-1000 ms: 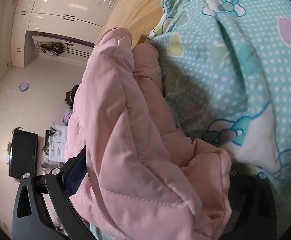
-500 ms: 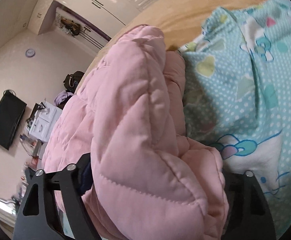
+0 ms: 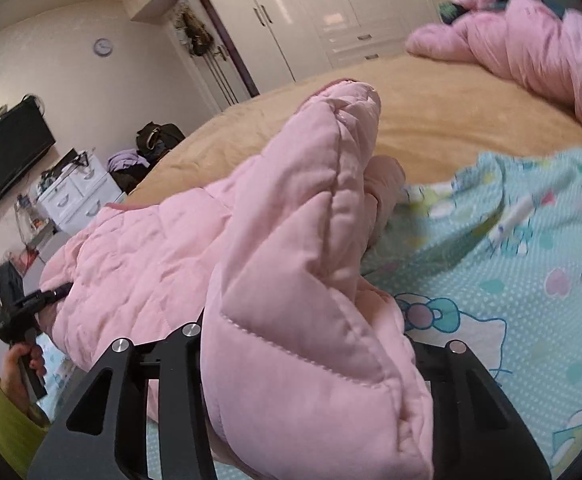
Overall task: Fold large clothes
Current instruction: 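Lift the bundle edge with both tools and fold it over the bundle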
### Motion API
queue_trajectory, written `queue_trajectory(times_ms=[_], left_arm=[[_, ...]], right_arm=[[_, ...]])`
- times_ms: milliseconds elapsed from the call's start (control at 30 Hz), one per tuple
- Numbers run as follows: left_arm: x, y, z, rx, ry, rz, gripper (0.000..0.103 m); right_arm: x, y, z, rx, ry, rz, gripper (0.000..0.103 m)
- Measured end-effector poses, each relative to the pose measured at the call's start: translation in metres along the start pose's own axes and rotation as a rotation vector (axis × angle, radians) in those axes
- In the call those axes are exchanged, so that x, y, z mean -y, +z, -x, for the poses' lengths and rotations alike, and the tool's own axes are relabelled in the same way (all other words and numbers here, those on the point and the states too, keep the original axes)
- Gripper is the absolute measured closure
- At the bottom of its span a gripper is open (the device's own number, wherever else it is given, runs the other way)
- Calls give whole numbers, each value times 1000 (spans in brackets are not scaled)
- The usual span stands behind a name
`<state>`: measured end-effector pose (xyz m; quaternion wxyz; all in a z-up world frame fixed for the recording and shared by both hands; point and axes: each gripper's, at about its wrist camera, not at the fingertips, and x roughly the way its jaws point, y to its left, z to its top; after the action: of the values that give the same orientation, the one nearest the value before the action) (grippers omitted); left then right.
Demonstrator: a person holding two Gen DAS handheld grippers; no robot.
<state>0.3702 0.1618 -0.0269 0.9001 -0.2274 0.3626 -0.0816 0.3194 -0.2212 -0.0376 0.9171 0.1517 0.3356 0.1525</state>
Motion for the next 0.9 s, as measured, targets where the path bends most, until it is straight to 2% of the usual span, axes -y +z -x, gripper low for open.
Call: queue_trajectory(times_ms=[233,567,667,900], left_arm=[[1,-7,33,31,-15,-35,72],[2,-14,65,66,-50,-32,74],[1,-19,77,74,-53,-28,74],[2,-44,109,73,-43,-58,76]], right_arm=[[-38,6,30,66,26,99,63],[-71,26,58,82,79,161,64],[-76,18,68,80,96,153,64],[-78,-22,100,86,141,127,64]])
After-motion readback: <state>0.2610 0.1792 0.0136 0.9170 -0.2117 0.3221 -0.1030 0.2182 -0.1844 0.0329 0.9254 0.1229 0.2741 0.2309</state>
